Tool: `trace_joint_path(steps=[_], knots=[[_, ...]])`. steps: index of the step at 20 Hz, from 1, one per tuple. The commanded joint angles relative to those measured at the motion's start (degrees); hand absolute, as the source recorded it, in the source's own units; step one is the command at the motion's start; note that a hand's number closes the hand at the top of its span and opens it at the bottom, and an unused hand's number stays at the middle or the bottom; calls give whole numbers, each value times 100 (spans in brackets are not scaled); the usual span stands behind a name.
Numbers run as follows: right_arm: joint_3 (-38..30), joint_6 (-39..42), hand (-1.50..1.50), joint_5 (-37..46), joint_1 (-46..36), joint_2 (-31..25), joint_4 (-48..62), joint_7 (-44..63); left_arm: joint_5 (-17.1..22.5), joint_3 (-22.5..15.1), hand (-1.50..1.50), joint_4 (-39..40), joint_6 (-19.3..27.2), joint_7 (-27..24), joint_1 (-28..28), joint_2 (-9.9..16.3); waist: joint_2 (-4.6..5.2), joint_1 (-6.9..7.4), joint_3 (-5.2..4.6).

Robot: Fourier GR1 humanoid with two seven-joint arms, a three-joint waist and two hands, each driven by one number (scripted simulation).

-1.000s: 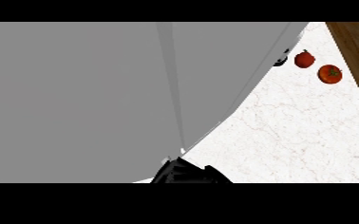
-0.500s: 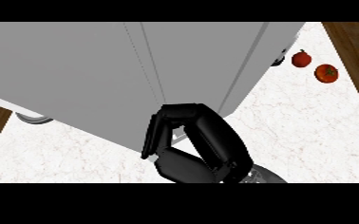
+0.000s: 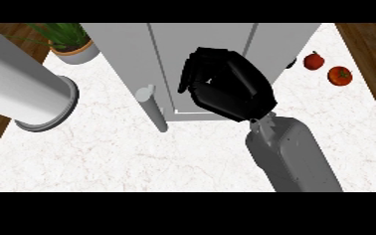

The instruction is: Pick up the bottled water, place it into the cabinet and close the cabinet

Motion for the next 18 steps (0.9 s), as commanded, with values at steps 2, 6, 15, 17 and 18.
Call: trace_joint_path(steps=[2, 6, 15, 17, 18], knots=[[-601, 716, 150, -219, -493, -258, 1049, -223, 158, 99, -150, 0, -161, 287, -45, -173, 12, -17, 2], [-683, 890, 150, -90, -929, -135, 1598, -457, 663, 798, -150, 217, -557, 352, 132, -30, 7, 18, 1], [-827, 1017, 150, -1, -1606, 76, 2489, -520, 629, 673, -150, 227, -475, 639, -189, -69, 46, 95, -3], [-767, 1008, 150, -271, -1679, 145, 2471, -456, 498, 567, -150, 137, -580, 647, -133, -243, 40, 148, -4], [-887, 1315, 150, -321, -1605, 105, 2594, -456, 772, 689, -150, -26, -409, 734, -61, -111, 60, 151, 2]])
